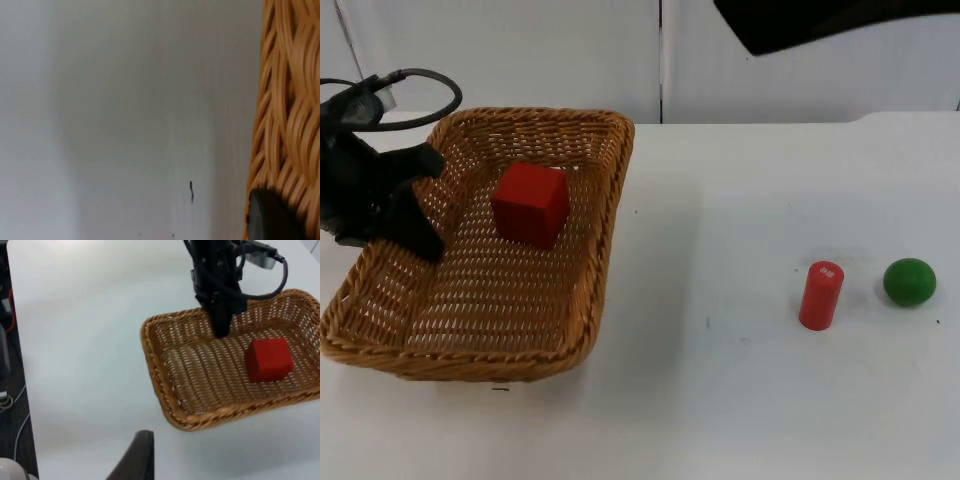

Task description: Pick up the basket with the left hand and place the object to the left of the red cylinder into the basket with the right hand.

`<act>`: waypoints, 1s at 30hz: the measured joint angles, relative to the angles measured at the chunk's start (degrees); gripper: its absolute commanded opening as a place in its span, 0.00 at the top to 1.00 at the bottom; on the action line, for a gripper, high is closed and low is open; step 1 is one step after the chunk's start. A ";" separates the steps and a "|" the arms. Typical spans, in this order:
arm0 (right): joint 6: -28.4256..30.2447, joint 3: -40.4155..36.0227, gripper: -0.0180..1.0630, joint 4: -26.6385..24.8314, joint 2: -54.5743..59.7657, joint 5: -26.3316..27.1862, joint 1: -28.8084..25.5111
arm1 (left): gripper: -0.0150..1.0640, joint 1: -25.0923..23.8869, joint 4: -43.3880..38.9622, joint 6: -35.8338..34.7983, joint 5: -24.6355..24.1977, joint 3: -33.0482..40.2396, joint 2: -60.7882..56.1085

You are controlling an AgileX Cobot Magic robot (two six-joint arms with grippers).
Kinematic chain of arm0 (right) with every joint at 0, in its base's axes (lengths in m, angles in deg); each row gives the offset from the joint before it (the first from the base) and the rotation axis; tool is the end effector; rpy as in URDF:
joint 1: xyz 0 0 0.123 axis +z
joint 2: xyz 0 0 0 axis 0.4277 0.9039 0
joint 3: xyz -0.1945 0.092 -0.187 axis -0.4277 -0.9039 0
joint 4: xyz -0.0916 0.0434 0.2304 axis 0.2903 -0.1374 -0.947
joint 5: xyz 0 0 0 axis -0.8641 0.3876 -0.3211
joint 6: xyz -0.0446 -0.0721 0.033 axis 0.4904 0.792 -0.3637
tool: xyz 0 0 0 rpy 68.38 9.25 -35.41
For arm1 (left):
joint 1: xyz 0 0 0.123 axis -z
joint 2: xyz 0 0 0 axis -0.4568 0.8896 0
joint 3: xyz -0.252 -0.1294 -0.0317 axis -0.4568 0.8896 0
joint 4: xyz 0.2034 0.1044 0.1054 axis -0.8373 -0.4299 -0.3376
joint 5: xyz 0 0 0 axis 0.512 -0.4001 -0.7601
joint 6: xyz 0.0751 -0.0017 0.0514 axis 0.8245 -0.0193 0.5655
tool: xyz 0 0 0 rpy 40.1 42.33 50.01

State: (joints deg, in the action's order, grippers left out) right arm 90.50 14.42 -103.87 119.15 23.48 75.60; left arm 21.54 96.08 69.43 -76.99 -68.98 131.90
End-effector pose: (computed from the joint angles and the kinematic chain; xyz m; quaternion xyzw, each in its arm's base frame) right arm 0.1530 0.2099 0.3847 -0.5483 0.7148 0.1911 0.3897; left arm 0.3765 -0.0085 0.1212 0.0214 0.9640 -0.2492 0.0898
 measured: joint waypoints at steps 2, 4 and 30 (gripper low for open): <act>0.12 0.00 0.13 0.00 0.00 -0.22 0.00 | 0.99 0.00 0.00 0.00 0.00 -1.04 1.06; 0.12 0.00 0.13 0.00 0.00 -0.46 0.00 | 0.99 0.00 -0.57 0.00 0.11 -2.75 2.44; 0.12 0.00 0.13 0.00 0.00 -0.66 0.00 | 0.99 0.00 -1.26 0.67 1.35 -5.82 7.97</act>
State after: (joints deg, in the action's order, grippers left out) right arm 90.62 14.42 -103.87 119.15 22.82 75.60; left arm 21.54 94.82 70.10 -75.64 -74.80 139.87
